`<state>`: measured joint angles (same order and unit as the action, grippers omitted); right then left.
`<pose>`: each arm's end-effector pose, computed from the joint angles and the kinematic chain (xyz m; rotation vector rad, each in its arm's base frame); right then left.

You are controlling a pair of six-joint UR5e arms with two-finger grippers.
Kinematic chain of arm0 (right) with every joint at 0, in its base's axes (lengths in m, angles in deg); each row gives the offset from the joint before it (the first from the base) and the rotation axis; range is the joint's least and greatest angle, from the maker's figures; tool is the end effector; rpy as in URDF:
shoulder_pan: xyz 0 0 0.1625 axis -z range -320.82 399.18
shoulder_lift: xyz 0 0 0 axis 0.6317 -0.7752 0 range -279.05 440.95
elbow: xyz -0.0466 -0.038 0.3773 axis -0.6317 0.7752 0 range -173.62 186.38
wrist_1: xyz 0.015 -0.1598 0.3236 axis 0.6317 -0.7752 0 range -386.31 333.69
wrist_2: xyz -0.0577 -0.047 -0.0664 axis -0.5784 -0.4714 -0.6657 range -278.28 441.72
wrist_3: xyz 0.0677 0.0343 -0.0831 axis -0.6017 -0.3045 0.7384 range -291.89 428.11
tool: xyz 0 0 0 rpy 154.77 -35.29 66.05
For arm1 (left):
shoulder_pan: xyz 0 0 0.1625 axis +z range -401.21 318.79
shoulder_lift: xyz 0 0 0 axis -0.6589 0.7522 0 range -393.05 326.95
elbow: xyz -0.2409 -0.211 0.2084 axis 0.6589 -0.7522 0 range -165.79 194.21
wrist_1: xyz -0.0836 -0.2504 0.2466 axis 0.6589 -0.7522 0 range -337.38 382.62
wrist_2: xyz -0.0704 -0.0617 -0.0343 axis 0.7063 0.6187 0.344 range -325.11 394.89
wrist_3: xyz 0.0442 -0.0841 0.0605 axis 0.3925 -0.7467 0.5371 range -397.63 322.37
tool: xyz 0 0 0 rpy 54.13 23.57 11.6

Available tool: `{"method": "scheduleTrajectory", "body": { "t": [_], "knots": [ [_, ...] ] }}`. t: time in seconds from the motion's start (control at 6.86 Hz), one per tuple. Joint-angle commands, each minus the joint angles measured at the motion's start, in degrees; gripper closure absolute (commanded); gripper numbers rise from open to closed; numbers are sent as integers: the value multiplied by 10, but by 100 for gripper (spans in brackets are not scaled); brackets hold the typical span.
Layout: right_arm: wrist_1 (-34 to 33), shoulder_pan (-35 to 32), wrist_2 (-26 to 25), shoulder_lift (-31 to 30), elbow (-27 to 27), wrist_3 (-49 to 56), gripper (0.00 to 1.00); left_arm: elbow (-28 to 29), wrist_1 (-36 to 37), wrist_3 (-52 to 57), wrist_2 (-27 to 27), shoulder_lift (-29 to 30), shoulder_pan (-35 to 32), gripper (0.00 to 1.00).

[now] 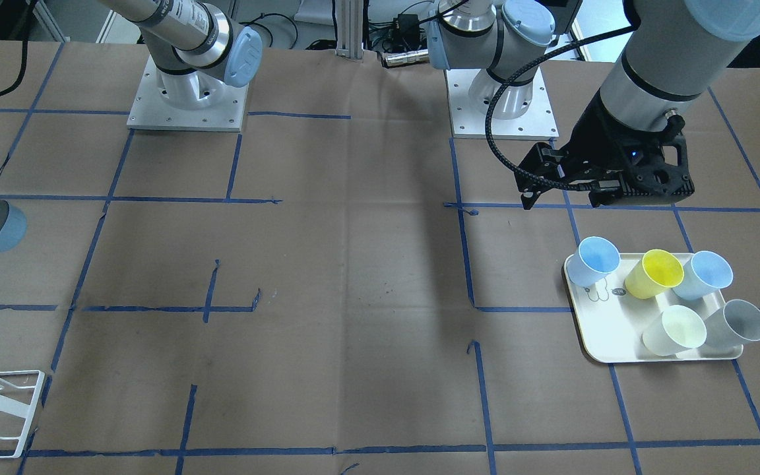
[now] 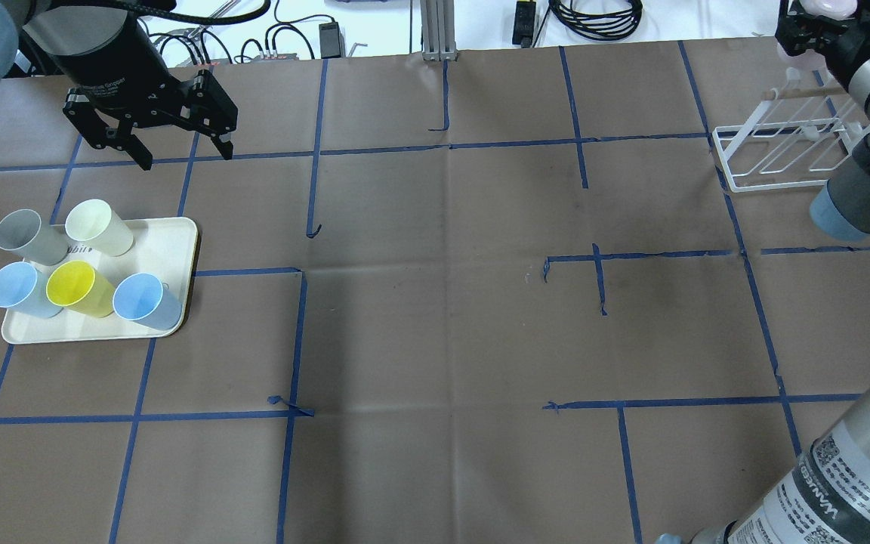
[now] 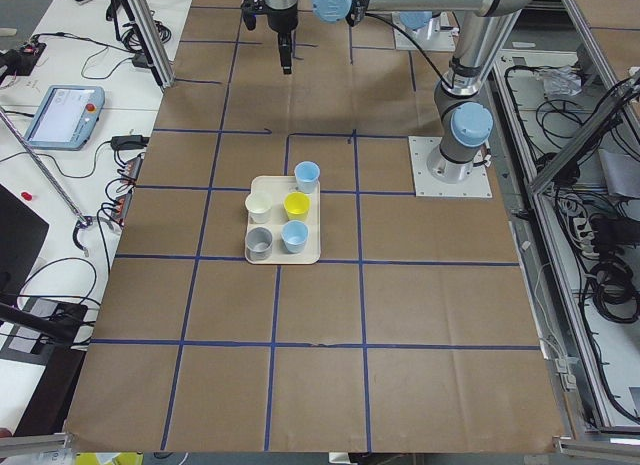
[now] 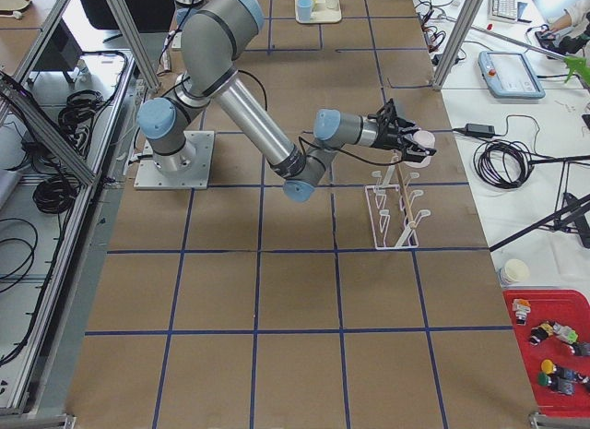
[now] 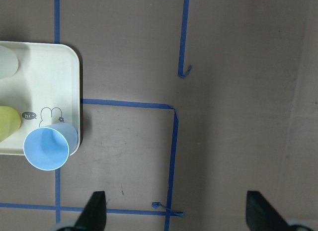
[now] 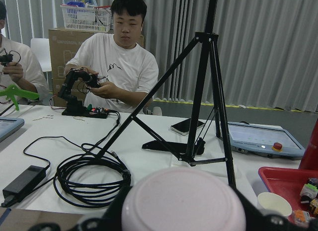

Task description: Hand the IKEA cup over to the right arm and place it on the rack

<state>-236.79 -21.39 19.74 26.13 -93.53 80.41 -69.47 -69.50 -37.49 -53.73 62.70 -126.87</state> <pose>-0.1221 -0.5953 0.3084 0.0985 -2.4050 1.9167 -0.0999 -0.4796 0.4307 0.1147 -3.1141 -0.0406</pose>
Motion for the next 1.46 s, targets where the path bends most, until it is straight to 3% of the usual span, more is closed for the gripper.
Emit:
{"method": "scheduleTrajectory", "body": {
  "t": [0.0, 0.44, 0.58, 1.31],
  "knots": [
    [0, 0, 2, 20, 16, -1, 76, -1, 4, 0, -1, 0, 0, 1],
    [-2, 1, 11, 41, 19, 0, 76, -1, 2, 9, -2, 0, -20, 1],
    [-2, 1, 11, 43, 18, -1, 76, -1, 4, 19, -26, 2, -27, 1],
    [-1, 19, 11, 46, 8, 0, 76, -4, 4, 56, 3, -14, -21, 1]
  ]
}}
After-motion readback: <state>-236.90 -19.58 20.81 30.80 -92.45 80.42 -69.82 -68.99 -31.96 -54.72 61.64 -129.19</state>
